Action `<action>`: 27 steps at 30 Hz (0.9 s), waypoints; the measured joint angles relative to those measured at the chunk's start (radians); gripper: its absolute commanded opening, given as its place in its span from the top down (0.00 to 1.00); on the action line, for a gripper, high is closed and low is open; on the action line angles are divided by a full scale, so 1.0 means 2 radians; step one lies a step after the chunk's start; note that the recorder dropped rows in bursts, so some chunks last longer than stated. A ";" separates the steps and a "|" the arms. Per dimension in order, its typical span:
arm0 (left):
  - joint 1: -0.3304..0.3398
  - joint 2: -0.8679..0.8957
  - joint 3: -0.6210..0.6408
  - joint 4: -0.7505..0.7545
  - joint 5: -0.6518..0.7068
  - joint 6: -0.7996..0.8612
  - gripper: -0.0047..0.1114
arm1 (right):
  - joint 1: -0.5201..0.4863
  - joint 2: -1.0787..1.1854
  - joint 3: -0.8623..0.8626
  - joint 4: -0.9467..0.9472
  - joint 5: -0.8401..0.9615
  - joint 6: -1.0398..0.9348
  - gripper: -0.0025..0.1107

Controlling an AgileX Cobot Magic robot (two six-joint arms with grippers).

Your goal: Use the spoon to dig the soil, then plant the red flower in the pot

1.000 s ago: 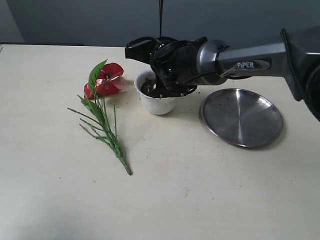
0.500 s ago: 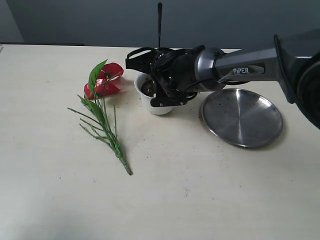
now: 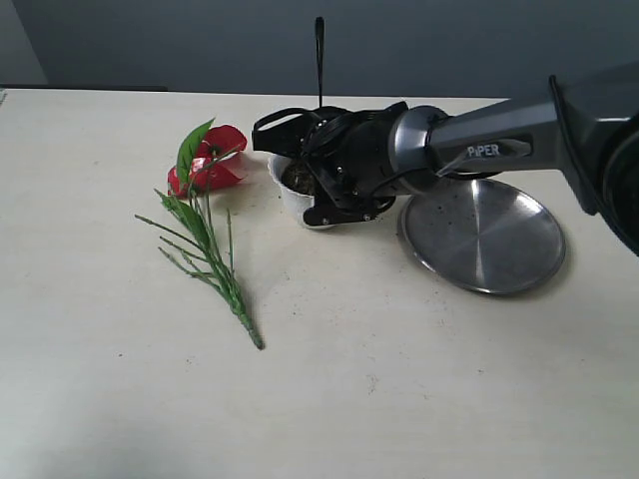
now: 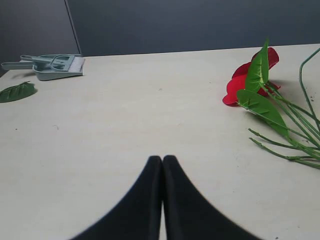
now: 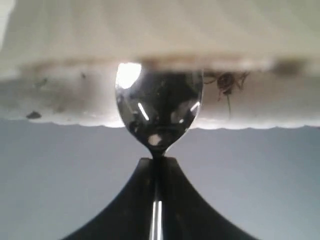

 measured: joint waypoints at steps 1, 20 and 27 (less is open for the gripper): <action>0.000 0.000 0.000 0.000 0.000 0.000 0.96 | 0.000 -0.001 0.000 0.003 0.000 0.000 0.98; 0.000 0.000 0.000 0.000 0.000 0.000 0.96 | 0.000 -0.032 0.000 0.004 0.041 0.154 0.98; 0.000 0.000 0.000 0.000 0.000 0.000 0.96 | 0.000 -0.032 0.000 0.005 0.065 0.330 0.98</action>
